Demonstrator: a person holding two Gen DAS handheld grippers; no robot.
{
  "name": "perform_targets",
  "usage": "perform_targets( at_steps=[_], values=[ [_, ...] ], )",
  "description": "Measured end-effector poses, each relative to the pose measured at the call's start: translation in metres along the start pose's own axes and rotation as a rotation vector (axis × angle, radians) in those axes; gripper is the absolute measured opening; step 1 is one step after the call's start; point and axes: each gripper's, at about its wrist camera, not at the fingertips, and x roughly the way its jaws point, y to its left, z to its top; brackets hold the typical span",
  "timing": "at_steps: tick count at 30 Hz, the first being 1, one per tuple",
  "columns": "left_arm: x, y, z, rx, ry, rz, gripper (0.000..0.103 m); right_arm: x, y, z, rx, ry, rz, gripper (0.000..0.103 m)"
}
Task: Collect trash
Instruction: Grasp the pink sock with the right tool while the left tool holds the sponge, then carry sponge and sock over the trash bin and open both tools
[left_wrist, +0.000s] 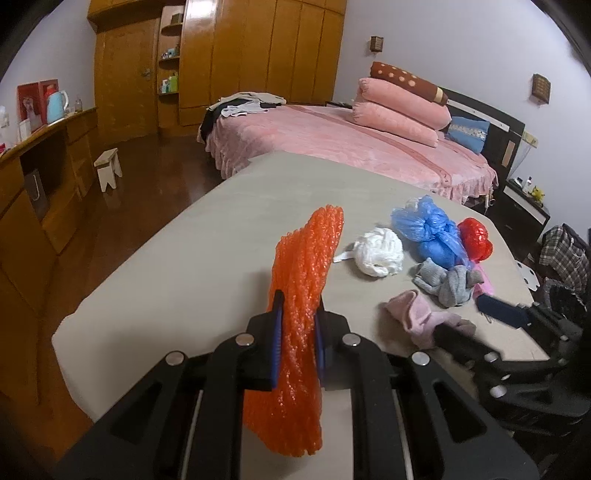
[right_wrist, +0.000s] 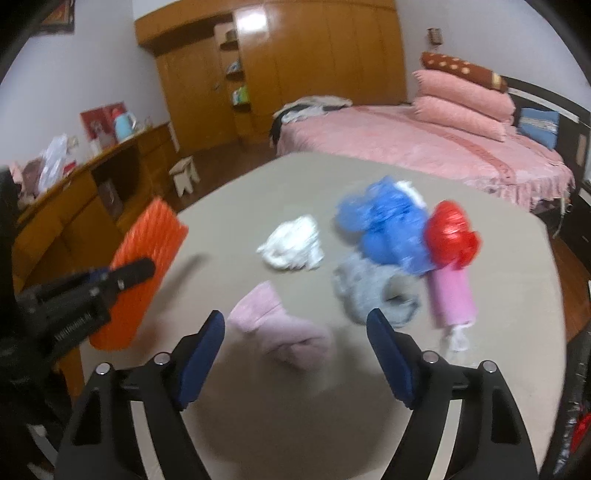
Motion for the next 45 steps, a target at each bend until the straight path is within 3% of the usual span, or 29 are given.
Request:
perform_targets(
  at_steps=[3, 6, 9, 25, 35, 45],
  values=[
    [-0.002, 0.005, 0.0, -0.009, -0.002, 0.002, 0.013, 0.011, 0.001, -0.001, -0.006, 0.033, -0.007, 0.072],
    [-0.002, 0.007, 0.0, -0.017, 0.0, 0.002, 0.013, 0.021, 0.001, -0.002, -0.014, 0.084, -0.002, 0.054],
    [-0.003, 0.007, 0.001, -0.019, -0.004, 0.001, 0.013, 0.018, -0.002, -0.002, -0.013, 0.087, 0.003, 0.047],
    [-0.031, -0.038, 0.021, 0.039, -0.058, -0.066, 0.013, -0.082, -0.035, 0.021, 0.055, -0.115, -0.02, 0.046],
    [-0.052, -0.117, 0.032, 0.12, -0.093, -0.201, 0.013, -0.162, -0.092, 0.017, 0.131, -0.222, -0.122, 0.046],
    [-0.061, -0.214, 0.021, 0.217, -0.089, -0.365, 0.013, -0.218, -0.152, -0.011, 0.219, -0.262, -0.256, 0.046]
  ],
)
